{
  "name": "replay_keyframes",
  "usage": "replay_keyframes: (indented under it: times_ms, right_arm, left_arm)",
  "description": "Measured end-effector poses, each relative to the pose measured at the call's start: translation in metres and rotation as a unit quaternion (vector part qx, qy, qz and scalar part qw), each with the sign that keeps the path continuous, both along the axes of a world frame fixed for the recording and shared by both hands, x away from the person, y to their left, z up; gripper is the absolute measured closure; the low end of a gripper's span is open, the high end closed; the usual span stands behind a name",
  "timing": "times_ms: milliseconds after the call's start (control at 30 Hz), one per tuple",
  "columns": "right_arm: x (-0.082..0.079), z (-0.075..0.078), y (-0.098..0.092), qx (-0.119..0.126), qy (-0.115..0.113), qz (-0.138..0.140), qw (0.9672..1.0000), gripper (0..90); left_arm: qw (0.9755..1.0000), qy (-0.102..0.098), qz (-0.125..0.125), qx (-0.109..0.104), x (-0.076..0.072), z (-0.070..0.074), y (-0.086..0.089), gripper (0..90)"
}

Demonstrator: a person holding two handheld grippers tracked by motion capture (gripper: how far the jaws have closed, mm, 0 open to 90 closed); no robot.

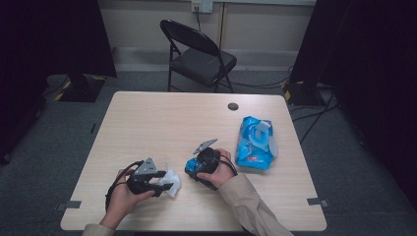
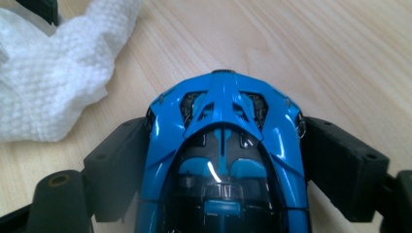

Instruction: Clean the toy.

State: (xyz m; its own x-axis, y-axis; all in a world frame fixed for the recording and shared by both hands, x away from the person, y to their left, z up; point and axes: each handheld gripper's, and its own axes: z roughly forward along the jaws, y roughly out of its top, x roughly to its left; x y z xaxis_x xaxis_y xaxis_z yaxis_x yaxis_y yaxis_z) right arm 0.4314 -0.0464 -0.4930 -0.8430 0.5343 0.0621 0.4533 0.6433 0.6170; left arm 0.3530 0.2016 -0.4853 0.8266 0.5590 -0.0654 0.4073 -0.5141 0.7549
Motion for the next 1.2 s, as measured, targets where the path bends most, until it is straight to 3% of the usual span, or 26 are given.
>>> replay_keyframes:
  times_ms: [300,767,1200]
  right_arm:
    - [-0.002,0.0,0.004,-0.002,-0.009,0.005,0.9999,24.2]
    - [-0.004,0.002,0.003,-0.006,-0.018,0.008,0.9998,23.0]
    - [-0.003,0.014,0.005,-0.002,-0.024,0.007,0.9997,21.4]
  left_arm:
    - [1.0,0.0,-0.001,0.0,0.0,0.0,0.0,43.9]
    - [1.0,-0.001,-0.001,0.004,0.001,0.001,0.0,42.6]
    - [1.0,0.001,0.001,0.005,0.0,0.002,0.0,41.2]
